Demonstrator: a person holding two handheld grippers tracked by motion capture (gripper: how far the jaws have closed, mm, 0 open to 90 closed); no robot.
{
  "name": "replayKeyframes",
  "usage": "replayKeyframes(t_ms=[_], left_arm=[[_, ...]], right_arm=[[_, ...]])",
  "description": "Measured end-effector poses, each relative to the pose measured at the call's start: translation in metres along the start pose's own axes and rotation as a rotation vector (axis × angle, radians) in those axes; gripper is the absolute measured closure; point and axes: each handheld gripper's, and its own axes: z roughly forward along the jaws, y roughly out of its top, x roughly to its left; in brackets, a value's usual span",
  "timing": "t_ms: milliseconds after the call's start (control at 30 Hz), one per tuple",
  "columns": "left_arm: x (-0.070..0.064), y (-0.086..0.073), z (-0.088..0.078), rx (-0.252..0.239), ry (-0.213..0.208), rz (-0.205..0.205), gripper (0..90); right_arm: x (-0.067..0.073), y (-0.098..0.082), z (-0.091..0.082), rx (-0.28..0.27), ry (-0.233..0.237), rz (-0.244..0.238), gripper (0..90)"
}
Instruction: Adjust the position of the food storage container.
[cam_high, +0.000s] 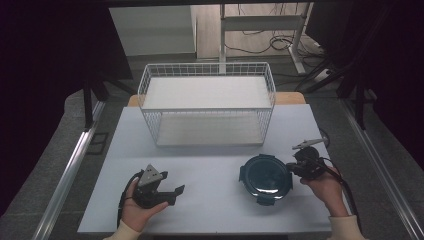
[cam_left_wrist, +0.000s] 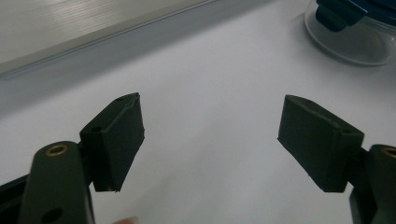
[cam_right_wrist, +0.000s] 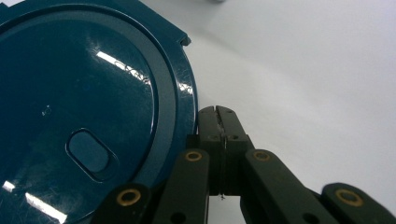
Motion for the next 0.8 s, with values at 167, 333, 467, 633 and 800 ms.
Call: replayKeyframes(t_ms=[167, 333, 467, 633, 800], left_arm=[[0.000, 0.000, 0.000, 0.001, 0.000, 0.001, 22.1], [0.000, 0.000, 0.000, 0.000, 0.000, 0.002, 22.1], [0.000, 0.000, 0.000, 0.000, 0.000, 0.002, 22.1], [0.001, 0.000, -0.001, -0.003, 0.002, 0.002, 22.1], [0.002, 0.000, -0.002, -0.006, 0.003, -0.005, 22.1]], right_arm=[[0.013, 0.002, 0.002, 0.004, -0.007, -0.016, 90.0], [0.028, 0.004, 0.004, -0.004, -0.001, -0.032, 90.0], [0.036, 0.005, 0.006, -0.009, 0.012, -0.045, 90.0], [0.040, 0.005, 0.007, -0.019, 0.017, -0.085, 90.0], [0.034, 0.000, -0.002, -0.059, 0.000, -0.077, 90.0]])
